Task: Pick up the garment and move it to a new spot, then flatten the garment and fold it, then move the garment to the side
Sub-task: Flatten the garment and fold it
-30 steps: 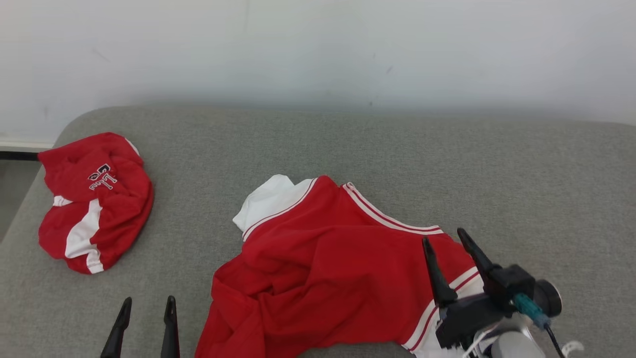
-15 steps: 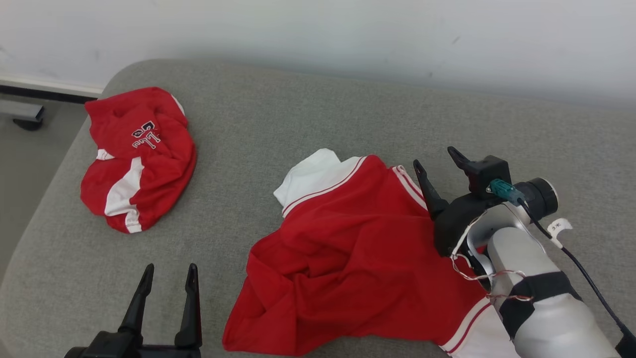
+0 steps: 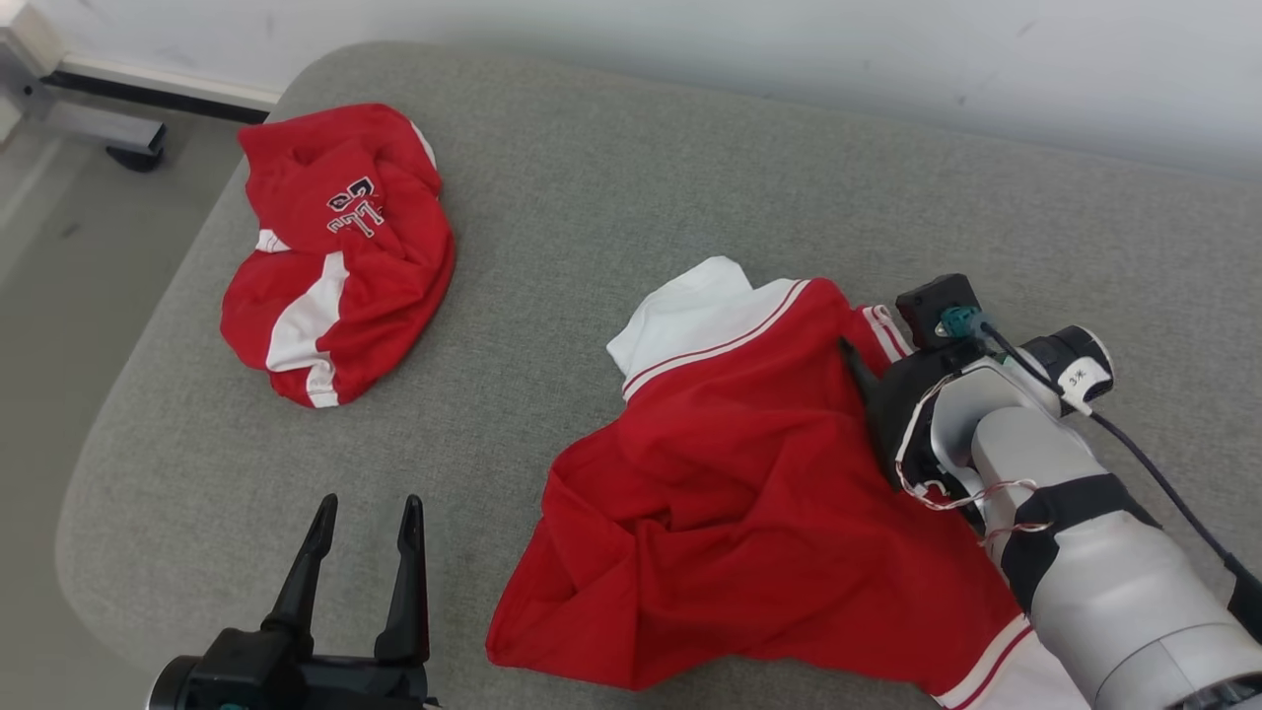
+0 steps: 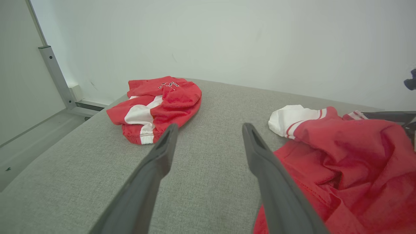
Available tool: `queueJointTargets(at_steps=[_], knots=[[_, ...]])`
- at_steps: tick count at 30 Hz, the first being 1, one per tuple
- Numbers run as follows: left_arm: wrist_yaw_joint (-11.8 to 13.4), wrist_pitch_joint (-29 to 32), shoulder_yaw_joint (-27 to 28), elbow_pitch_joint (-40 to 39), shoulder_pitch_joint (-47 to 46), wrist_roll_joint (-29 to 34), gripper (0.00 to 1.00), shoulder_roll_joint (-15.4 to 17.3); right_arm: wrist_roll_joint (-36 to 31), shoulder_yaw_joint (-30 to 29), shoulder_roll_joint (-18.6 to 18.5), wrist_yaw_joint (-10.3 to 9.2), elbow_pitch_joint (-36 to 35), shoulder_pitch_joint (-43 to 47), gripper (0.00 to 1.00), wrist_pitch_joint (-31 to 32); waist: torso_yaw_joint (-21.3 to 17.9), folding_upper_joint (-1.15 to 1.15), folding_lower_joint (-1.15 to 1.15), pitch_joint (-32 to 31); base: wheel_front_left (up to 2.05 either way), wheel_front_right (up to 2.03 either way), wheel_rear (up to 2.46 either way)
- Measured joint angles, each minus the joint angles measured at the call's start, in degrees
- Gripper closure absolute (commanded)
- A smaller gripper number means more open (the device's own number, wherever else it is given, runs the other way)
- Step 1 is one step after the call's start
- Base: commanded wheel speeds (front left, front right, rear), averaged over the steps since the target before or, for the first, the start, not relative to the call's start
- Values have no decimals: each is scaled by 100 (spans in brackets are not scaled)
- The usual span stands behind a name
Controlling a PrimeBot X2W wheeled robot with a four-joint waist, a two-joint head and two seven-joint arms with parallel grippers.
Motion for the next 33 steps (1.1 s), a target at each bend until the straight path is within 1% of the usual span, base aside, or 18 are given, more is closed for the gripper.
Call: queueJointTargets(at_steps=[3,5,8,10,19,27,30,32,33], knots=[[0,0,4,10,-29,-14,0,-5,145,142,-12,0,258,-156,1,182,64,0,0,55,0,0,0],[0,0,18,11,-43,-46,0,-8,268,232,-9,0,376,-217,100,268,89,0,0,80,0,0,0],[0,0,56,15,-43,-49,0,-12,474,316,-38,0,439,-338,100,226,88,0,0,107,0,0,0],[0,0,94,18,-43,-52,0,-13,566,322,-122,0,452,-459,100,94,60,0,0,118,0,0,0],[0,0,54,36,-54,-53,0,-22,758,90,-846,0,733,-1068,100,-409,-122,0,-1,89,0,0,0],[0,0,-55,43,-105,-65,0,-21,835,-392,-1517,0,1087,-1423,100,-688,-151,0,-1,133,0,0,0],[0,0,-87,44,-115,-91,0,-3,829,-598,-1658,0,1179,-1456,100,-783,-133,0,-1,158,0,0,0],[0,0,-93,54,-116,-94,0,19,779,-688,-1671,0,1223,-1453,100,-840,-129,0,-1,166,0,0,0],[0,0,-97,59,-118,-96,0,30,738,-725,-1666,0,1236,-1446,93,-890,-131,0,-1,167,0,0,0]])
